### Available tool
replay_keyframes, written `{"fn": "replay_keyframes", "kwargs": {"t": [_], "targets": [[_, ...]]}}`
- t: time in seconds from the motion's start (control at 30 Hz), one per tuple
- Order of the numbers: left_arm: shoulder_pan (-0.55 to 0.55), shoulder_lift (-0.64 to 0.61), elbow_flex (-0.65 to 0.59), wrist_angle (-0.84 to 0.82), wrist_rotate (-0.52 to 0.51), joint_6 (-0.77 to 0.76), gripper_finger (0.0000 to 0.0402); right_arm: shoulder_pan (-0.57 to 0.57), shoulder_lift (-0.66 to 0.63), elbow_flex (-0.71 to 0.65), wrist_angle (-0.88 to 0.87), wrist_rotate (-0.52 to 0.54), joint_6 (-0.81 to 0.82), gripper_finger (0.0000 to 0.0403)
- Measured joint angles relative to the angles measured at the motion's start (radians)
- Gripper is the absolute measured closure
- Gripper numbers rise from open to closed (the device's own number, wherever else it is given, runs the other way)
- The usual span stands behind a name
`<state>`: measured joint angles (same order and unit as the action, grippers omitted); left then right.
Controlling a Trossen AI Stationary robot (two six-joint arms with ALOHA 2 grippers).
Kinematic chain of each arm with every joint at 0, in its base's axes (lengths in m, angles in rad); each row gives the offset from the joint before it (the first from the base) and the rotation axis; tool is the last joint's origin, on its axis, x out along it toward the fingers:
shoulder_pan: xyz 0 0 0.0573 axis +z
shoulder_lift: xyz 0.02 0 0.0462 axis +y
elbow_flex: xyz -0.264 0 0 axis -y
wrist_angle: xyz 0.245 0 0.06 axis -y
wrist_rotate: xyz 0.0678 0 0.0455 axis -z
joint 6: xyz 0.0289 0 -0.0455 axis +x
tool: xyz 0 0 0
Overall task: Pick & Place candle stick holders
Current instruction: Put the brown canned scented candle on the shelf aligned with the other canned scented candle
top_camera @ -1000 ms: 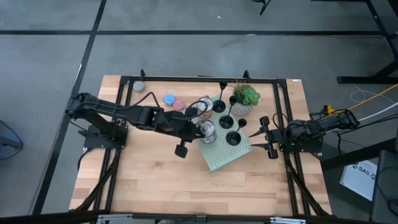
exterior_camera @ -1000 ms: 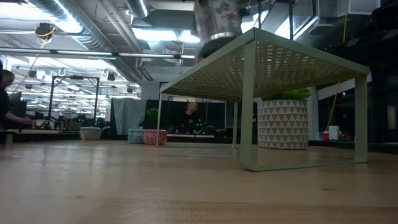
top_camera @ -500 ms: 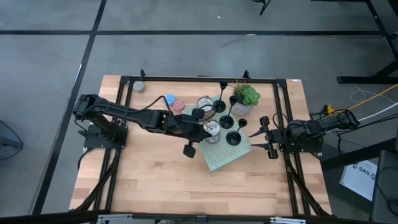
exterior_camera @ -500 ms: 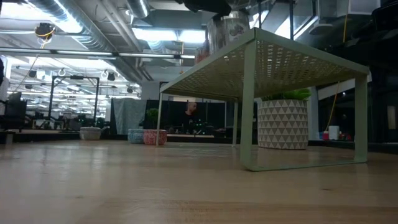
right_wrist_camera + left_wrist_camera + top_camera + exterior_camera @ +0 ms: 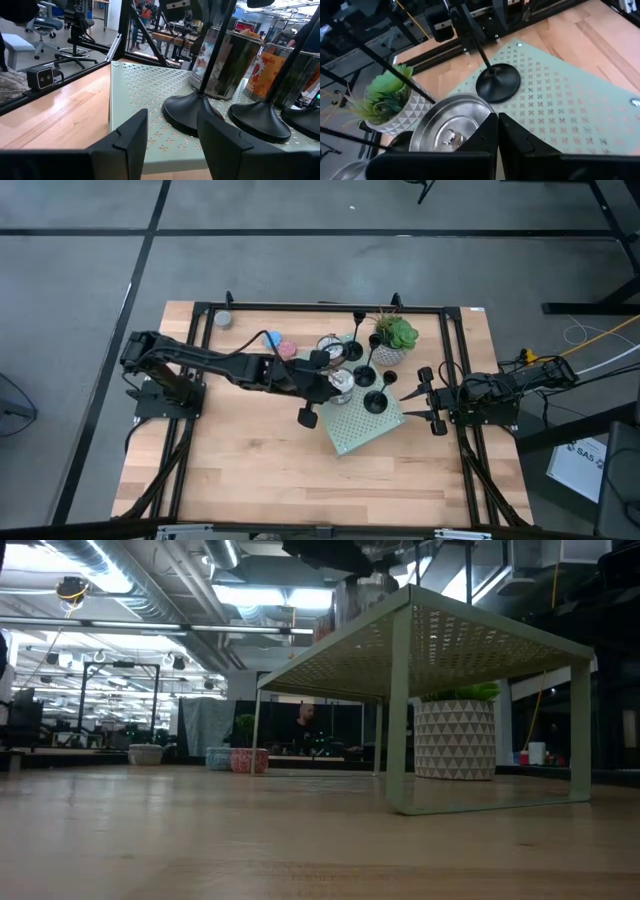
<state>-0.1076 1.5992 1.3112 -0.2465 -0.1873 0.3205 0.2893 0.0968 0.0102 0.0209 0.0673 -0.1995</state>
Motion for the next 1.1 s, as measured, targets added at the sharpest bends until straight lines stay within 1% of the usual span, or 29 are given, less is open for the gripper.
{"fn": "replay_keyframes", "kwargs": {"t": [0.17,0.23,0.33,0.47,0.57,0.67,0.8,0.87,0.93,1.03,1.1], "targets": [[0.000,0.010,0.001,0.006,0.000,0.000,0.0400,0.000,0.000,0.000,0.000,0.000,0.000,0.0231],[-0.001,0.013,0.001,0.010,-0.004,0.000,0.0394,0.000,0.000,0.000,0.000,0.000,0.000,0.0231],[-0.004,0.013,0.001,0.007,-0.004,0.006,0.0373,0.000,0.000,0.000,0.000,0.000,0.000,0.0231],[-0.010,0.010,0.001,0.012,-0.005,0.007,0.0335,0.000,0.000,0.000,0.000,0.000,0.000,0.0231],[-0.016,-0.010,0.001,0.015,-0.005,0.008,0.0311,0.000,0.000,0.000,0.000,0.000,0.000,0.0231],[-0.028,-0.051,0.001,-0.006,-0.016,0.015,0.0296,0.000,0.000,0.000,0.000,0.000,0.000,0.0231],[-0.069,-0.118,0.001,-0.098,-0.050,-0.010,0.0294,0.000,0.000,0.000,0.000,0.000,0.000,0.0231],[-0.097,-0.147,-0.006,-0.164,-0.084,-0.038,0.0299,0.000,0.000,0.000,0.000,0.000,0.000,0.0231],[-0.124,-0.172,-0.033,-0.193,-0.131,-0.073,0.0305,0.000,0.000,0.000,0.000,0.000,0.000,0.0231],[-0.158,-0.192,-0.097,-0.193,-0.186,-0.131,0.0316,0.000,0.000,0.000,0.000,0.000,0.000,0.0231],[-0.170,-0.194,-0.148,-0.143,-0.201,-0.157,0.0323,0.000,0.000,0.000,0.000,0.000,0.000,0.0231]]}}
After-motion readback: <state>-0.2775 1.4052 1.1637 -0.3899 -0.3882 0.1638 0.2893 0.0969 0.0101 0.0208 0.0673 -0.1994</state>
